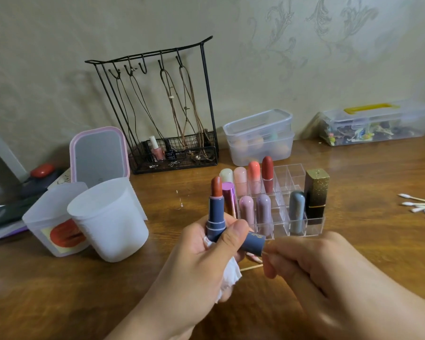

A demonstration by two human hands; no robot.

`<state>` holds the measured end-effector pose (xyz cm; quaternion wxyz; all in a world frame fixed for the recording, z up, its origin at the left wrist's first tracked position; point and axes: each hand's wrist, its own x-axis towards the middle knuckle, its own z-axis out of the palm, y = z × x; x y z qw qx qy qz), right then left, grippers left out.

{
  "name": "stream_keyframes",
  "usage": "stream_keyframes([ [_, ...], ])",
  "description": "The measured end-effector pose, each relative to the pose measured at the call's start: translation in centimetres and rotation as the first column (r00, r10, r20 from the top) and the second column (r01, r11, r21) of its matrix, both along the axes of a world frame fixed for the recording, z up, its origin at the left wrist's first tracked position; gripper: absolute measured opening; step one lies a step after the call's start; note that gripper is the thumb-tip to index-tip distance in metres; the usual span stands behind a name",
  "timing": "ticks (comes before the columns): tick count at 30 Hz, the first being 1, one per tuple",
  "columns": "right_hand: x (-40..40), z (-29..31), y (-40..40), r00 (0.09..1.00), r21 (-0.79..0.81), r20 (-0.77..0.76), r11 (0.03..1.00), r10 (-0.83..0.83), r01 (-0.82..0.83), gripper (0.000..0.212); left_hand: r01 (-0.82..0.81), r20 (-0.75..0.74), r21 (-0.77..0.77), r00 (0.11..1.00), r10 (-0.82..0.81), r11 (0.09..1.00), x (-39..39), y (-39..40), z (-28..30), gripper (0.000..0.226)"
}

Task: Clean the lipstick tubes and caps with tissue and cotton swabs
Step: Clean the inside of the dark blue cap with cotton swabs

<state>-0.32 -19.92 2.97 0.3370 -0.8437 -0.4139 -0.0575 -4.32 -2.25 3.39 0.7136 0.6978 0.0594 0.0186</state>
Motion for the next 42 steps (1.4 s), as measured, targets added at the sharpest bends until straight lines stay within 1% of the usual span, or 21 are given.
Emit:
stream_keyframes([
  [2, 0.2, -0.1, 0.0, 0.998, 0.033, 0.035, 0.998, -0.06, 0.058, 0.021, 0.029, 0.004, 0.001, 1.0, -0.029, 1.0, 0.0, 0.0, 0.1, 0.048],
  [3, 0.2, -0.2, 0.0, 0.994, 0.055, 0.052, 0.995, -0.092, 0.089, 0.021, 0.018, 0.022, 0.044, 1.0, -0.019, 0.999, 0.1, -0.1, 0.1, 0.048],
  [6, -0.5, -0.4, 0.0, 0.991, 0.074, 0.062, 0.99, -0.12, 0.116, 0.013, -0.125, 0.143, 0.232, 0.985, 0.094, 0.965, 0.0, 0.0, -0.4, 0.043],
  [10, -1.0, -0.2, 0.2, 0.999, 0.007, 0.001, 0.999, -0.051, 0.051, 0.014, -0.132, 0.146, 0.205, 0.984, 0.103, 0.97, 0.1, 0.0, -0.7, 0.037],
  [13, -0.3, -0.1, 0.2, 0.995, 0.025, 0.046, 0.996, -0.088, 0.087, 0.013, -0.066, 0.082, 0.135, 0.995, 0.055, 0.989, -0.1, 0.0, -0.3, 0.035],
  [16, -0.6, -0.2, 0.0, 0.989, 0.037, 0.082, 0.992, -0.124, 0.121, 0.012, -0.123, 0.164, 0.249, 0.983, 0.084, 0.961, 0.0, 0.0, -0.6, 0.038],
  [18, -1.0, -0.2, 0.2, 0.995, 0.043, 0.026, 0.995, -0.092, 0.091, 0.017, -0.152, 0.172, 0.26, 0.979, 0.109, 0.954, 0.0, 0.1, -0.5, 0.04],
  [20, -1.1, 0.0, 0.2, 0.997, 0.042, 0.002, 0.997, -0.071, 0.071, 0.018, -0.097, 0.115, 0.209, 0.991, 0.074, 0.973, 0.0, 0.1, -0.4, 0.042],
  [22, -0.7, 0.0, 0.2, 0.994, 0.033, 0.047, 0.994, -0.103, 0.102, 0.017, -0.008, 0.024, 0.095, 1.0, 0.006, 0.995, 0.0, 0.1, 0.0, 0.044],
  [23, -0.6, 0.2, 0.2, 0.991, 0.057, 0.063, 0.992, -0.121, 0.117, 0.017, 0.007, 0.015, 0.07, 1.0, -0.008, 0.997, 0.0, 0.1, 0.0, 0.045],
  [25, -0.4, 0.0, 0.0, 0.982, 0.094, 0.138, 0.989, -0.128, 0.116, 0.014, -0.025, 0.039, 0.091, 0.999, 0.021, 0.995, 0.0, 0.2, -0.3, 0.041],
  [27, -0.7, -0.1, -0.1, 0.989, 0.104, 0.128, 0.993, -0.071, 0.058, 0.011, -0.08, 0.072, 0.112, 0.995, 0.072, 0.991, 0.1, 0.4, -0.4, 0.04],
  [30, -0.5, 0.0, -0.3, 0.997, 0.009, 0.076, 1.0, 0.025, -0.026, 0.012, -0.027, -0.007, -0.043, 1.0, 0.026, 0.999, -0.1, 0.2, 0.0, 0.04],
  [32, 0.0, 0.0, -0.3, 0.996, -0.027, 0.094, 1.0, -0.01, 0.013, 0.013, 0.014, -0.08, -0.162, 0.996, -0.027, 0.987, -0.2, 0.1, 0.3, 0.046],
  [33, 0.2, -0.1, -0.2, 0.992, -0.008, 0.116, 0.998, -0.056, 0.057, 0.013, 0.028, -0.099, -0.181, 0.994, -0.047, 0.983, -0.2, 0.0, 0.4, 0.047],
  [35, 0.0, -0.3, -0.1, 0.979, 0.054, 0.151, 0.99, -0.135, 0.128, 0.012, 0.026, -0.097, -0.153, 0.994, -0.041, 0.988, -0.2, -0.1, 0.4, 0.042],
  [36, -0.2, -0.3, 0.0, 0.976, 0.092, 0.166, 0.988, -0.142, 0.128, 0.011, 0.002, -0.073, -0.088, 0.997, -0.009, 0.996, -0.1, 0.0, 0.2, 0.034],
  [37, -0.5, -0.4, 0.0, 0.978, 0.117, 0.17, 0.988, -0.121, 0.102, 0.009, -0.029, -0.042, -0.011, 0.999, 0.028, 1.0, 0.1, 0.2, -0.2, 0.029],
  [39, -0.7, -0.3, -0.1, 0.988, 0.098, 0.152, 0.995, -0.032, 0.017, 0.008, -0.054, 0.01, 0.053, 0.999, 0.054, 0.997, 0.0, 0.5, -0.3, 0.03],
  [41, -0.5, 0.0, -0.4, 0.992, 0.028, 0.118, 0.998, 0.046, -0.049, 0.01, -0.052, 0.007, 0.004, 0.999, 0.052, 0.999, -0.1, 0.6, -0.2, 0.036],
  [42, -0.2, 0.2, -0.5, 0.993, -0.005, 0.104, 0.998, 0.062, -0.062, 0.012, -0.045, -0.007, -0.065, 0.999, 0.045, 0.997, -0.2, 0.6, -0.1, 0.04],
])
